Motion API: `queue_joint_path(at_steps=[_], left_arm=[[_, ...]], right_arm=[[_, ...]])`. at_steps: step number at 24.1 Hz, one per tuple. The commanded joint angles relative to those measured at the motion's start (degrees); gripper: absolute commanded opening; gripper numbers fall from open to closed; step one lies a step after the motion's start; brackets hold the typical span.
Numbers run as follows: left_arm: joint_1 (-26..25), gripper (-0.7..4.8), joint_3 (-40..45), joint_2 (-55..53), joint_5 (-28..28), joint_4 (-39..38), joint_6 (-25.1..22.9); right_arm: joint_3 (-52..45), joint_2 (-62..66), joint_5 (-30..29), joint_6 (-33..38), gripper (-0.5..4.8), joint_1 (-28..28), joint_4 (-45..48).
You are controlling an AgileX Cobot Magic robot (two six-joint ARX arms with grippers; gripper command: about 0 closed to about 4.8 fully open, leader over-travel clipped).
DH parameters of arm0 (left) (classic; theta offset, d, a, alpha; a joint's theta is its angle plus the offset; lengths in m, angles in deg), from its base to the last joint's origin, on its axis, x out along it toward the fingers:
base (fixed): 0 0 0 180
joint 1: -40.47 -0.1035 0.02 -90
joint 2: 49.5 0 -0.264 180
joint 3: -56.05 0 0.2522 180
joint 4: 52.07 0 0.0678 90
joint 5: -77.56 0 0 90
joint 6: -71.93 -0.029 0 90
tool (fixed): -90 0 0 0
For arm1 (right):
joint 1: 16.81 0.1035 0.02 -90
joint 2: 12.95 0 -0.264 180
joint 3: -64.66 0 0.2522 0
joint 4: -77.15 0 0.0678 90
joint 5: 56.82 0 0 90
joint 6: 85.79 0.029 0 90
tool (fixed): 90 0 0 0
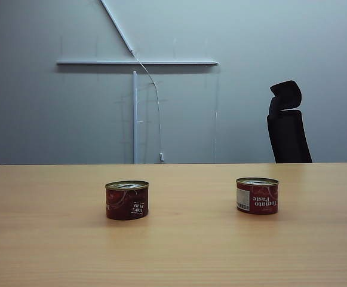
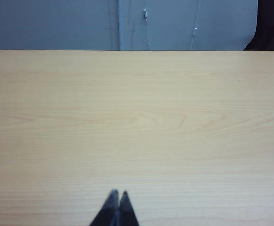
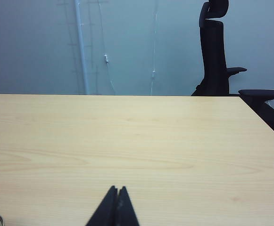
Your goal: Stack a can of tomatoes on the right onto the can of tomatoes on the left.
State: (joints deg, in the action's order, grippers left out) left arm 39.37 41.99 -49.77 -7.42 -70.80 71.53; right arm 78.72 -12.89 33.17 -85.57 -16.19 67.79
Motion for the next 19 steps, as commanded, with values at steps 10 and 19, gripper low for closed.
queue_joint_path(at_steps=[10,19], left_arm=[[3.56,-0.04,-0.22,-2.16,0.13,0.79,0.0],[31.41,-0.04,-0.22,-13.05,0.22,0.74,0.0]], right_arm=[[-0.24,-0.09,-3.15,5.05,-0.08,0.04,3.08],[4.17,0.61,-12.41,18.91,-0.08,0.11,1.97]])
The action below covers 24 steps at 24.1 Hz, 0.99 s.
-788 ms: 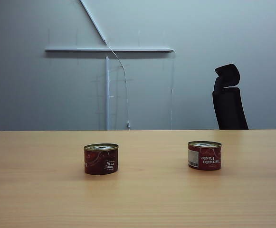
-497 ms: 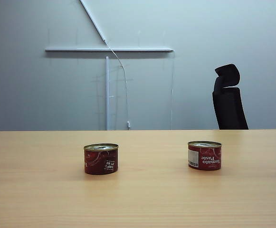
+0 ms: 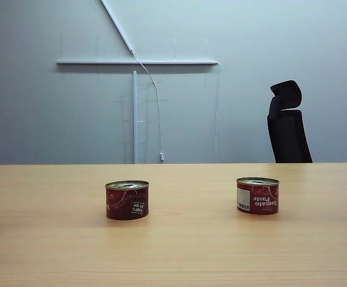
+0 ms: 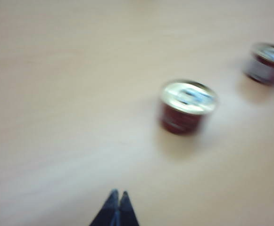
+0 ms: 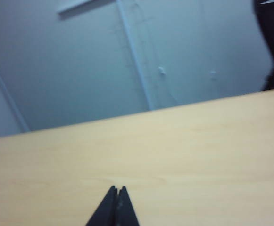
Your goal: Stack a can of tomatoes on the right onto the can of tomatoes on the left.
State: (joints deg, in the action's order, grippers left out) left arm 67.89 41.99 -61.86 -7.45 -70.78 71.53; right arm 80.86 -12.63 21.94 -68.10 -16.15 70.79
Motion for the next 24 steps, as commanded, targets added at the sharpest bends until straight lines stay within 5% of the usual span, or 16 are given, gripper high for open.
queue_joint_path(at_steps=[1,6,7,9,15,19,24], left_arm=[[4.39,-0.04,-0.22,-1.31,0.22,0.72,0.0],[8.26,-0.04,-0.22,-1.4,0.17,0.76,0.0],[9.55,-0.04,-0.22,-1.4,0.2,0.74,0.0],[11.13,-0.04,-0.22,-1.4,0.2,0.74,0.0],[12.5,-0.04,-0.22,-1.4,0.2,0.74,0.0],[12.5,-0.04,-0.22,-1.4,0.2,0.76,0.0],[12.5,-0.04,-0.22,-1.4,0.17,0.76,0.0]], right_arm=[[3.61,1.38,-1.6,1.42,-0.04,0.07,-3.85],[6.54,11.78,-11.43,1.36,0.98,1.84,-5.92],[7.26,16.33,-10.21,1.22,2.59,4.39,-5.51],[7.93,23.58,-6.58,-0.2,4.79,9.81,-2.19],[8.96,48.52,8.87,-15.5,4.79,27.32,11.63],[11.08,65.31,15.96,-17.81,4.79,30.23,25.46],[15.61,80.89,16.06,-17.7,4.79,30.23,32.98]])
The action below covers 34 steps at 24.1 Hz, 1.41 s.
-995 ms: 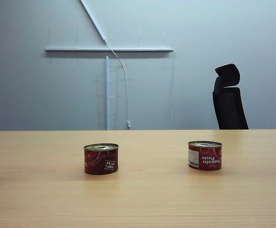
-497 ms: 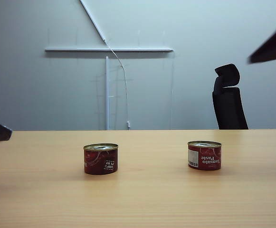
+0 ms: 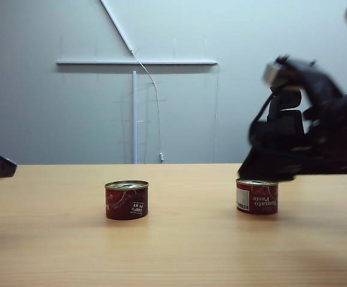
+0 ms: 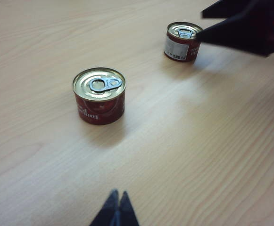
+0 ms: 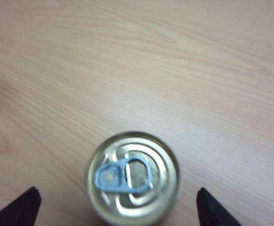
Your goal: Stack a can of tomatoes on the right onto the can of tomatoes on the left.
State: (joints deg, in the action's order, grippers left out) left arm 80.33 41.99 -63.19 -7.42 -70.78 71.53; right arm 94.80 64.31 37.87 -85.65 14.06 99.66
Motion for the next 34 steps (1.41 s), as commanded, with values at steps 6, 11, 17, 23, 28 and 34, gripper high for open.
queue_joint_path(at_steps=[6,11,17,23,28,34], left_arm=[[0.07,-0.04,-0.22,-0.07,0.17,0.74,0.0],[0.07,-0.04,-0.22,-0.07,0.17,0.76,0.0],[0.04,-0.04,-0.22,-0.07,0.17,0.74,0.0],[-2.16,-0.04,-0.22,0.0,0.2,0.76,0.0],[-6.38,-0.04,-0.22,0.0,0.2,0.76,0.0],[-9.6,-0.04,-0.22,0.85,-0.02,0.76,0.0]], right_arm=[[3.87,12.37,1.88,3.1,4.79,-0.31,9.29],[3.85,12.66,2.29,3.1,3.36,-0.37,9.49],[3.89,12.63,1.27,3.43,0.71,-0.35,12.79],[10.73,12.48,-17.84,9.86,0.71,2.36,11.34],[19.78,12.68,-17.25,4.09,0.72,7.63,-4.17],[24.76,15.32,-14.71,-2.32,0.73,11.19,-8.11]])
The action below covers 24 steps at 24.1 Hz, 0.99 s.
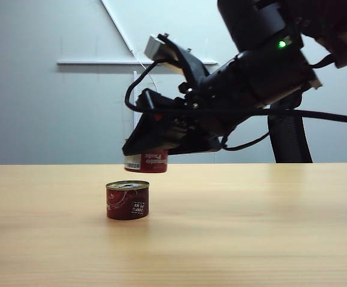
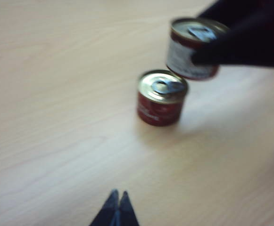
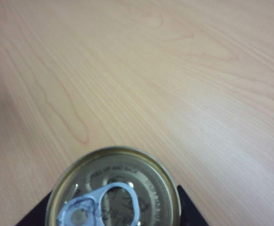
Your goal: Stack a can of tomatoes on the right onto the can of tomatoes on the left.
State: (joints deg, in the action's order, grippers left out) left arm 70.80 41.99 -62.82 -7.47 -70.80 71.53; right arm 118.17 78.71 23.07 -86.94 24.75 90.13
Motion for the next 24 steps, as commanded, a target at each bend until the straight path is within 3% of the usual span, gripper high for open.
queue_joint_path(at_steps=[1,15,18,21,24], left_arm=[[-0.02,-0.04,-0.22,0.9,0.04,0.76,0.0],[-0.02,-0.04,-0.22,1.31,0.22,0.81,0.0],[0.0,-0.04,-0.22,1.31,0.22,0.79,0.0],[0.0,-0.04,-0.22,1.31,0.22,0.76,0.0],[0.0,-0.04,-0.22,1.31,0.22,0.79,0.0]], right_arm=[[1.95,1.57,-0.2,-1.01,0.74,0.5,1.38],[5.55,6.88,-0.02,-1.9,0.79,1.99,0.92],[5.55,7.48,0.02,-1.9,1.31,2.01,0.98],[5.55,8.2,0.37,-1.92,2.62,1.9,1.51],[5.55,8.44,3.06,-1.9,3.33,1.95,2.32]])
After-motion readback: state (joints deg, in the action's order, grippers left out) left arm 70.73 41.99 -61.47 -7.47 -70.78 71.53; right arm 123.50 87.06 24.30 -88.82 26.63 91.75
